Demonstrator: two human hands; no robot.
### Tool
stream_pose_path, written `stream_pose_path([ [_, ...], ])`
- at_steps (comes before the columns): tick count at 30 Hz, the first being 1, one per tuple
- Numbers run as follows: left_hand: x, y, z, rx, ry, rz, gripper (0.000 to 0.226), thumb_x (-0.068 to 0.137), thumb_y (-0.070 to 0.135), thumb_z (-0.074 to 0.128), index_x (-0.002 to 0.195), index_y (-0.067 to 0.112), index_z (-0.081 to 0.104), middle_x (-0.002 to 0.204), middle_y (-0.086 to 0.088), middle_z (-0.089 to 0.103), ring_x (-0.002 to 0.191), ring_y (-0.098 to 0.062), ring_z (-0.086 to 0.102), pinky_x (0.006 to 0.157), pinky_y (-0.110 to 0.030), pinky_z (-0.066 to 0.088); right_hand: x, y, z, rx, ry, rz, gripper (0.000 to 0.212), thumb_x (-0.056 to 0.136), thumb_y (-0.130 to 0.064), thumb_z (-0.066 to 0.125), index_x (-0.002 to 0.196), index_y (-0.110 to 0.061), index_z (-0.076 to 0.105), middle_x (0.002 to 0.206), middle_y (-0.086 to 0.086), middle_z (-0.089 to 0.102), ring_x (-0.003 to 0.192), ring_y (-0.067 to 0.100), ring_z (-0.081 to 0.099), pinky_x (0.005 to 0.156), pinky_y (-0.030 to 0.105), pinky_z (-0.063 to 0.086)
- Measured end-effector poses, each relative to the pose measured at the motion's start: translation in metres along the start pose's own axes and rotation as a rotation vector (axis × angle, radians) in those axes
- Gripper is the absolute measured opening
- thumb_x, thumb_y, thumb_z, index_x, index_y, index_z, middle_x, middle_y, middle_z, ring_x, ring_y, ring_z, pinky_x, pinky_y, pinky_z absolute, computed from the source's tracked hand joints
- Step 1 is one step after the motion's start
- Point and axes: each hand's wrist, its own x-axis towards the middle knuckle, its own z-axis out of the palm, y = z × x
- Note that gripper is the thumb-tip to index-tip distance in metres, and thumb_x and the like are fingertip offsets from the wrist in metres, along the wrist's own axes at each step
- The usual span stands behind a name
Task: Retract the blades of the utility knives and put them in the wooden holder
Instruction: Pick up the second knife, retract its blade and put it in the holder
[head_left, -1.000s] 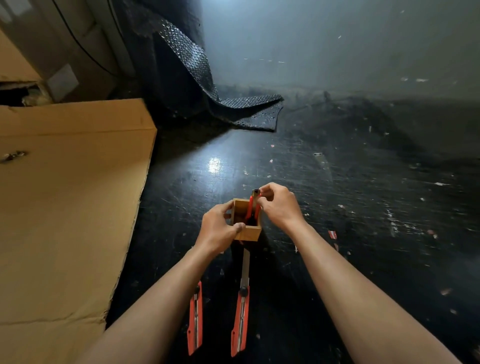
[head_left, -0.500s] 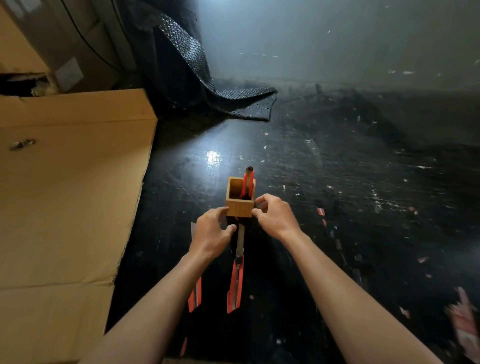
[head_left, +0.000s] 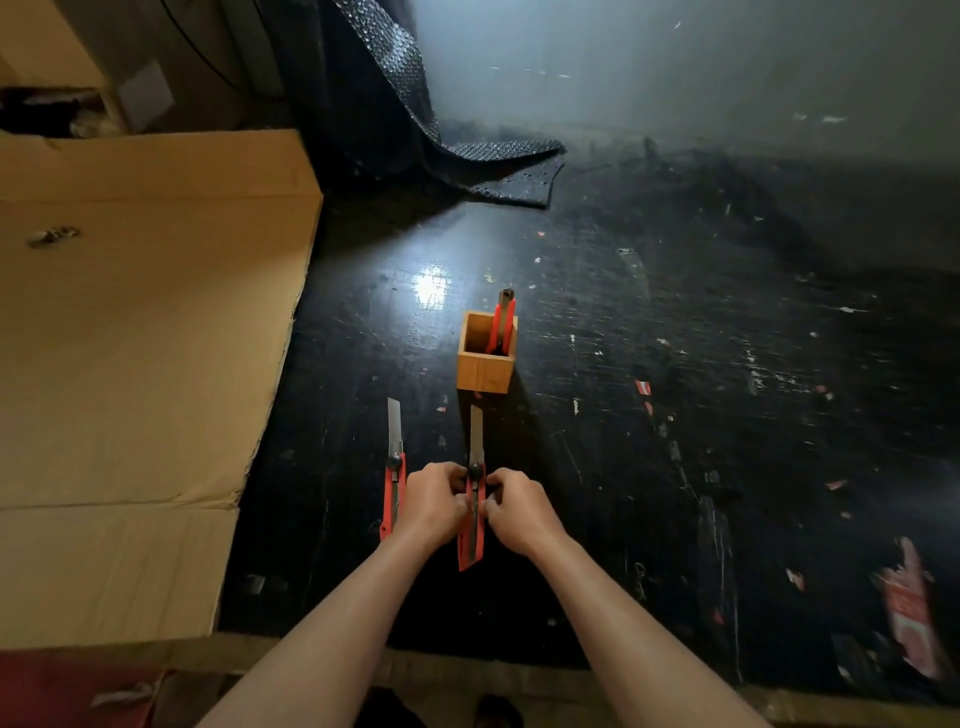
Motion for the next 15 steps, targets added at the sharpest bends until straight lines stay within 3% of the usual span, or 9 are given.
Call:
stream_pose_path([
  [4,-0.006,-0.004,0.001,-0.150,0.007,-0.041,0.036,0.087,0.005,0.077,0.120,0.019,0.072,0.104,0.008,0.075,0.100,-0.009,0.072,0.092,-0.035,0.062,-0.006,0.003,0.004,0.127,0.009,-0.005,0.034,0.098,-0.015,0.064,0.129,-0.025,0.057,0.101,0.000,0.073,0.085,0.010,0.075,0.076,0.029,0.063],
  [9,-0.011,0.011,-0.011,-0.297,0.045,0.007,0.038,0.087,-0.002,0.074,0.120,0.017,0.072,0.105,0.002,0.078,0.100,-0.013,0.075,0.088,-0.040,0.064,-0.015,-0.002,-0.008,0.270,0.106,-0.092,0.024,0.094,-0.013,0.071,0.109,-0.030,0.063,0.102,-0.001,0.074,0.088,0.012,0.076,0.079,0.035,0.066],
  [12,-0.016,0.029,-0.027,-0.383,0.045,0.089,0.036,0.089,-0.004,0.071,0.122,0.012,0.070,0.107,-0.004,0.078,0.099,-0.017,0.077,0.083,-0.040,0.066,-0.022,-0.013,-0.025,0.350,0.153,-0.192,0.026,0.093,-0.006,0.070,0.112,-0.023,0.065,0.104,0.004,0.075,0.091,0.016,0.077,0.078,0.038,0.067],
  [15,-0.022,0.053,-0.044,-0.461,0.023,0.167,0.034,0.090,-0.006,0.070,0.121,0.007,0.069,0.108,-0.010,0.078,0.097,-0.022,0.079,0.082,-0.044,0.066,-0.033,-0.028,-0.050,0.437,0.159,-0.305,0.028,0.093,0.000,0.068,0.116,-0.014,0.065,0.105,0.006,0.077,0.091,0.016,0.078,0.072,0.030,0.065],
])
